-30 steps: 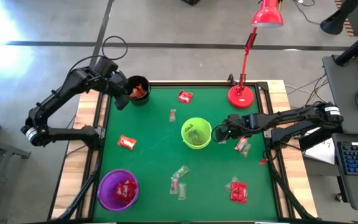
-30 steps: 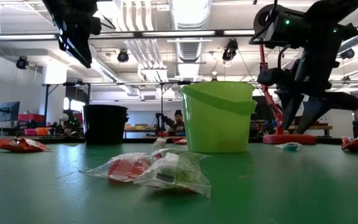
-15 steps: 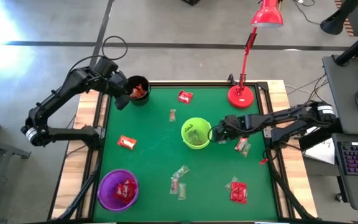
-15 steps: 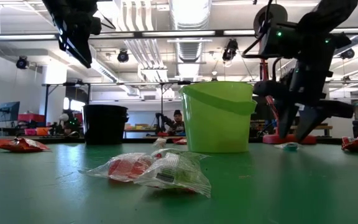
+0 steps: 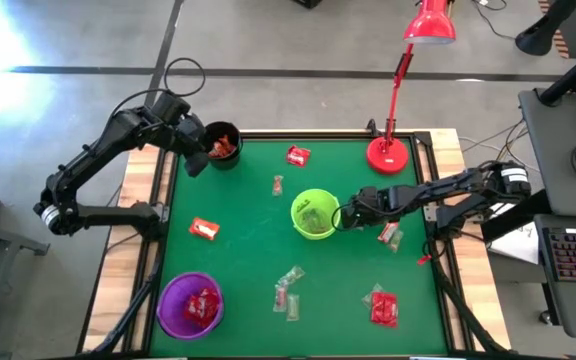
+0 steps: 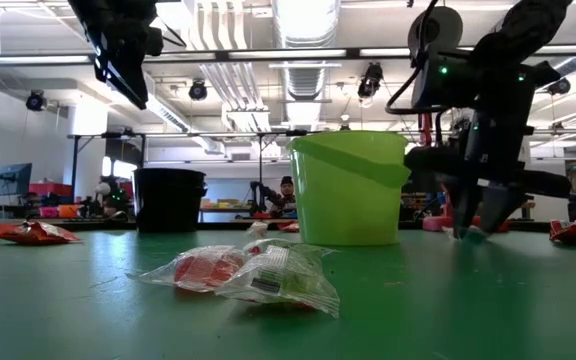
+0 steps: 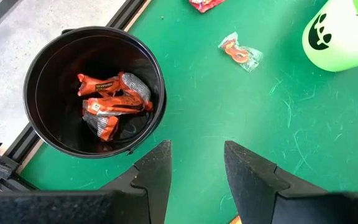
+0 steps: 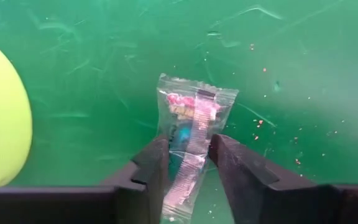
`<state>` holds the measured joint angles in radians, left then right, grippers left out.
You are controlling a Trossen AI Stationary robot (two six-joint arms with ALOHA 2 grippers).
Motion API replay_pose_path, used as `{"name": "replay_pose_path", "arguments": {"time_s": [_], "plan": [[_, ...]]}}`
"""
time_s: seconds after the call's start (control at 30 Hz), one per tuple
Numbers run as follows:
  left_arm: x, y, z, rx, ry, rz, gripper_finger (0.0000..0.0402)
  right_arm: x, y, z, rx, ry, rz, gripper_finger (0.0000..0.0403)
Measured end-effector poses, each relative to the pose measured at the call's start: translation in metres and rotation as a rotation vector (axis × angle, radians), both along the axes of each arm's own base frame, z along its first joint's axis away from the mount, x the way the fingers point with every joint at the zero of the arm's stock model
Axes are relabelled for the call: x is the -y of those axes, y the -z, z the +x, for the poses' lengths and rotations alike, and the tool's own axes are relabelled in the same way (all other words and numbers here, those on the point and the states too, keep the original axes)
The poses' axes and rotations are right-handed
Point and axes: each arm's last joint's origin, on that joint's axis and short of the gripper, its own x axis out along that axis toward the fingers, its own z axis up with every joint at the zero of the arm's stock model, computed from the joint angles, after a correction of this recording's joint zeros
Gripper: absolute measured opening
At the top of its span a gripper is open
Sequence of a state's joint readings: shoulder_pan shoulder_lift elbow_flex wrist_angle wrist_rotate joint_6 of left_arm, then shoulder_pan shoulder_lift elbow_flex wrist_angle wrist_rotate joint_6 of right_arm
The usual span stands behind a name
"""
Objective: Sort candy
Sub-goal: Put the blue gummy into the green bucket
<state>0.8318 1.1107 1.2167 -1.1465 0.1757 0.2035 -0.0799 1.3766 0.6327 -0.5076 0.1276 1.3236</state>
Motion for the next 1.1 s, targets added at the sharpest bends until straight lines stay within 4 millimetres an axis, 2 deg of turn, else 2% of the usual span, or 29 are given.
{"name": "replay_pose_path", "arguments": {"time_s": [0.2,0.27,0.47,0.7,1.1], "plan": [[0.000,0.000,0.000,0.000,-0.002,-0.002,0.0130,0.000,-0.004,-0.002,0.009,-0.030,-0.015,0.0029],[0.000,0.000,0.000,0.000,-0.002,-0.002,0.0130,0.000,-0.006,-0.002,0.016,-0.036,-0.018,0.0016],[0.000,0.000,0.000,0.000,-0.003,-0.002,0.0130,0.000,-0.018,-0.007,0.070,-0.047,-0.023,0.0013],[0.000,0.000,0.000,-0.001,-0.003,-0.002,0.0130,-0.001,-0.050,-0.014,0.219,-0.081,-0.054,0.0012],[-0.003,-0.002,0.002,0.040,-0.062,0.006,0.0130,-0.001,-0.105,-0.016,0.398,-0.371,-0.243,0.0012]]}}
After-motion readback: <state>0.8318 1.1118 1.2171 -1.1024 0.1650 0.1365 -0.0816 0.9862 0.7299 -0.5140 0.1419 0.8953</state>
